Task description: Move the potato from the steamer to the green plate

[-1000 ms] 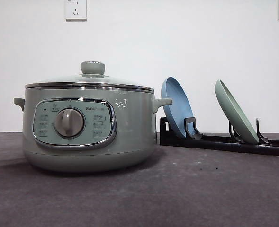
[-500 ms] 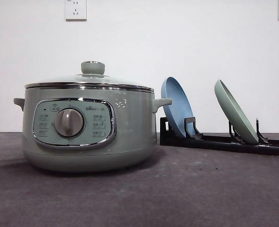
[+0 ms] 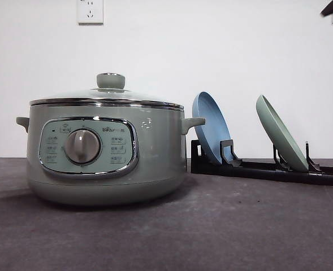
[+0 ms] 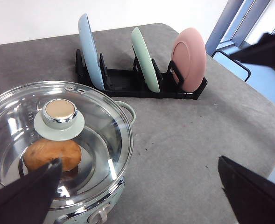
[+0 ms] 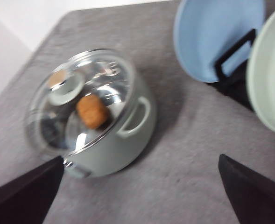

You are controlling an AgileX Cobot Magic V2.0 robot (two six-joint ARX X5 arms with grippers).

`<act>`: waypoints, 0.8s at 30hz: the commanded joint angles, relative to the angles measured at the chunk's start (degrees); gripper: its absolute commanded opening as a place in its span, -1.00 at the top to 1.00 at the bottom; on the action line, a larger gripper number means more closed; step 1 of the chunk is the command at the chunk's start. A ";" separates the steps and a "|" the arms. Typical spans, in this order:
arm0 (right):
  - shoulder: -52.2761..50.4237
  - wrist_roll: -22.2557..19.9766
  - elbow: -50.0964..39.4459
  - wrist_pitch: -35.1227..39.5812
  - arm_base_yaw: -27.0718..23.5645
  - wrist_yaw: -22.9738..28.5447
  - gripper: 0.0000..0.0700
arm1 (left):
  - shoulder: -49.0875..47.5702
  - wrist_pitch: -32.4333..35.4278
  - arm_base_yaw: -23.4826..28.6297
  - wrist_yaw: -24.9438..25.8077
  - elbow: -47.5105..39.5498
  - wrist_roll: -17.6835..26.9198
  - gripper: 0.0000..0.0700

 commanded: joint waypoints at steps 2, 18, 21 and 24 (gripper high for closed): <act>7.88 0.57 5.92 0.31 0.20 2.21 -0.96 | 0.33 0.66 -0.26 0.24 1.18 0.66 -1.00; 39.22 0.67 27.94 1.47 0.13 12.61 -0.94 | 0.44 0.59 -0.26 0.24 1.18 1.14 -1.00; 41.90 1.57 28.02 4.15 0.09 12.63 -0.94 | 0.44 0.59 -0.26 0.24 1.18 1.16 -1.00; 44.04 2.14 28.02 6.87 0.00 12.71 -0.91 | 0.44 0.57 -0.26 0.24 1.18 1.16 -1.00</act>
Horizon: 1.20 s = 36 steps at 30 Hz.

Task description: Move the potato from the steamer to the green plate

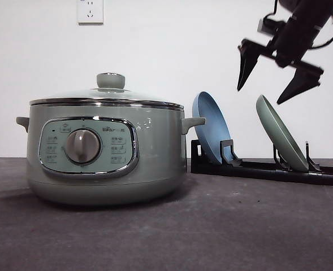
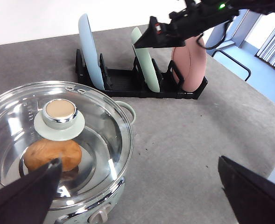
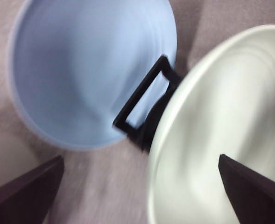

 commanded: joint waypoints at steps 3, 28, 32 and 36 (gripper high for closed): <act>2.52 2.01 1.40 2.50 0.00 0.19 -0.53 | 0.42 0.27 -0.26 0.24 1.18 0.98 -1.00; 1.42 5.45 1.44 3.91 -1.10 -2.76 0.99 | 0.42 -2.26 -0.26 0.24 1.18 1.10 -1.00; -2.52 5.99 1.44 3.65 -1.11 -4.33 0.99 | 0.42 -2.27 -0.26 0.24 1.18 1.16 -1.00; -8.01 5.55 1.44 3.13 -1.09 -8.58 0.99 | 0.42 -2.25 -0.26 0.24 1.18 1.16 -1.00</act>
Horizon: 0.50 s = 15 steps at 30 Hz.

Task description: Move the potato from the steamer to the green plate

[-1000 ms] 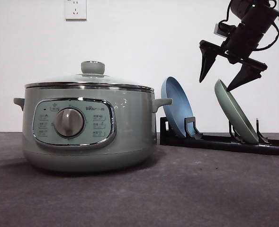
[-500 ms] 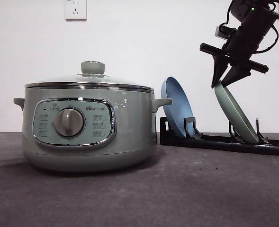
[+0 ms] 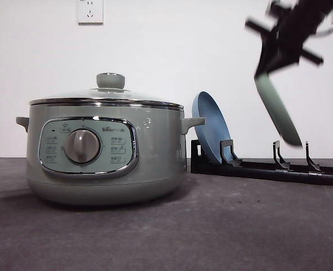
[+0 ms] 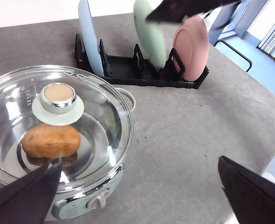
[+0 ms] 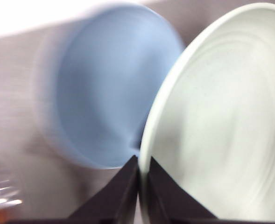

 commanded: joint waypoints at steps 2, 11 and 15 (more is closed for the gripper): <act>-4.47 -1.16 1.44 0.41 0.46 -3.02 0.99 | 0.42 0.69 -0.26 0.26 1.18 1.14 -1.00; -19.00 -16.55 1.41 -15.08 5.51 0.93 0.99 | 0.42 0.86 -0.26 0.26 1.18 1.56 -1.00; -23.04 -19.66 1.27 -21.59 11.32 4.38 0.99 | 0.63 1.30 -0.26 0.26 1.18 1.55 -1.00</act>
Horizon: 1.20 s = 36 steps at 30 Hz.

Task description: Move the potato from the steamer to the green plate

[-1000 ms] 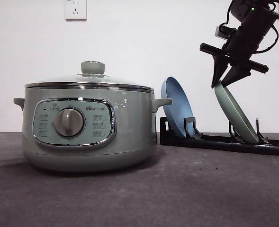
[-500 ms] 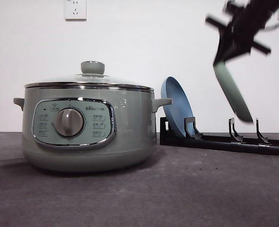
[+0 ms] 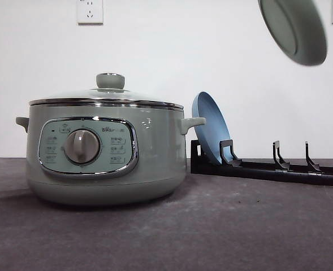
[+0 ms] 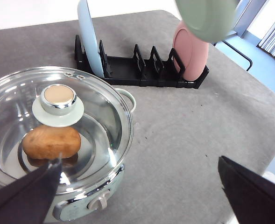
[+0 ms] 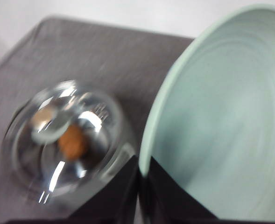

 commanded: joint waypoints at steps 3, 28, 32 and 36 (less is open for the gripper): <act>-1.30 -4.73 1.01 -5.37 7.22 4.81 0.99 | 0.95 0.76 -0.26 0.24 1.18 0.77 -1.00; -4.88 9.77 -38.18 1.10 42.52 36.81 0.99 | 1.01 0.54 -0.26 0.24 1.18 0.77 -1.00; -4.32 11.83 -43.71 4.40 44.63 37.16 0.99 | 1.01 0.61 -0.26 0.24 1.18 0.77 -1.00; -3.79 12.20 -48.27 9.32 45.78 37.59 0.99 | 1.01 0.61 -0.26 0.24 1.18 0.77 -1.00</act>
